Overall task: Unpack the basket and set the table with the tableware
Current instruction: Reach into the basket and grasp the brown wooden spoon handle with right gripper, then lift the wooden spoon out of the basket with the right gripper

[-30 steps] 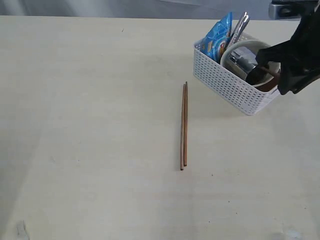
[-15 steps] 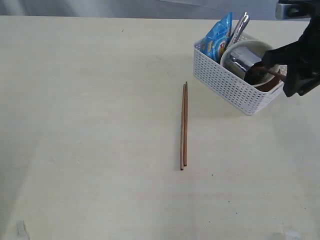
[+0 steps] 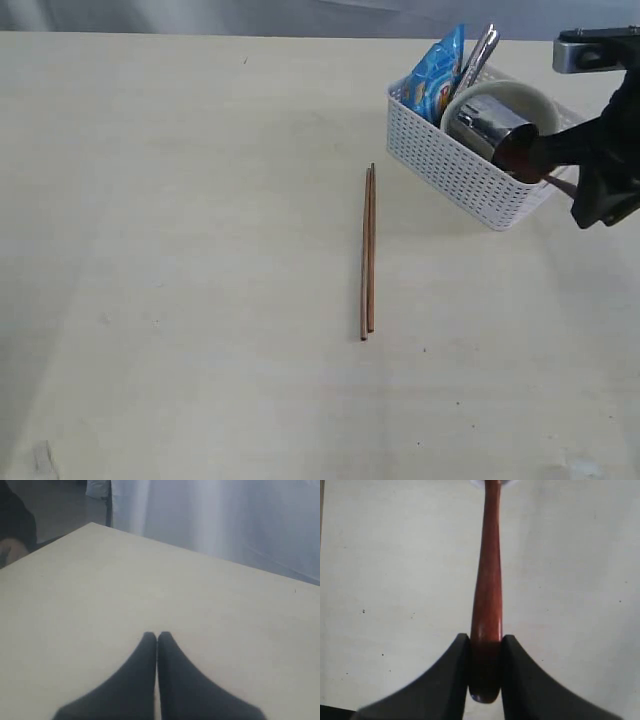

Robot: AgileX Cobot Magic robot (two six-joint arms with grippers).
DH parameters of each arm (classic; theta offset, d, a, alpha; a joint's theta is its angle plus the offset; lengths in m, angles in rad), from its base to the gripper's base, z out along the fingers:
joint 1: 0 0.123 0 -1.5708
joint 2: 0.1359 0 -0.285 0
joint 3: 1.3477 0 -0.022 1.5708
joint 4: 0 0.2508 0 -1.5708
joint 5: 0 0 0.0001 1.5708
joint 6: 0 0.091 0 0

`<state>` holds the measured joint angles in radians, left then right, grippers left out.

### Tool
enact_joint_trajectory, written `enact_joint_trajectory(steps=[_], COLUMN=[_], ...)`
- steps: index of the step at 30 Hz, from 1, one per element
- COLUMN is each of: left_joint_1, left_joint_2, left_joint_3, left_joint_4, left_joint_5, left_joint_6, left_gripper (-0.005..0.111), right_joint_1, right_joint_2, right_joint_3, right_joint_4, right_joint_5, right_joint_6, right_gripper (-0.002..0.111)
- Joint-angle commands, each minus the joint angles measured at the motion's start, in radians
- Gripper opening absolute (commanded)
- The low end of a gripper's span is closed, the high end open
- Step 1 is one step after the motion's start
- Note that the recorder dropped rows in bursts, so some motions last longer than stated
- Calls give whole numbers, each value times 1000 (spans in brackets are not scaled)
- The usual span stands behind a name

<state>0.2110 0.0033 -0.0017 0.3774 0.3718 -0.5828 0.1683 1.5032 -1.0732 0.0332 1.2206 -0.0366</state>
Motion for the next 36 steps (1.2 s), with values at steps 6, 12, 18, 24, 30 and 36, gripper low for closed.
enact_joint_trajectory(steps=[6, 12, 18, 24, 30, 36], left_joint_1=[-5, -5, -5, -5, -5, -5], left_joint_2=[-3, -3, -3, -3, -3, -3], left_joint_3=[2, 2, 2, 2, 2, 2], left_joint_4=[3, 3, 3, 3, 3, 3], left_joint_5=[-6, -6, -6, -6, -6, -6], left_joint_6=[3, 3, 3, 3, 3, 3], left_gripper=[0, 0, 0, 0, 0, 0], right_joint_1=[-1, -1, -1, 10, 125, 323], right_joint_2=[-122, -163, -169, -169, -169, -169], right_joint_3=[7, 7, 34, 51, 51, 51], right_joint_4=[5, 57, 73, 70, -24, -564], right_joint_5=[0, 0, 0, 0, 0, -124], right_joint_6=[-12, -57, -97, -205, -614, -1166], right_gripper=[0, 0, 0, 0, 0, 0])
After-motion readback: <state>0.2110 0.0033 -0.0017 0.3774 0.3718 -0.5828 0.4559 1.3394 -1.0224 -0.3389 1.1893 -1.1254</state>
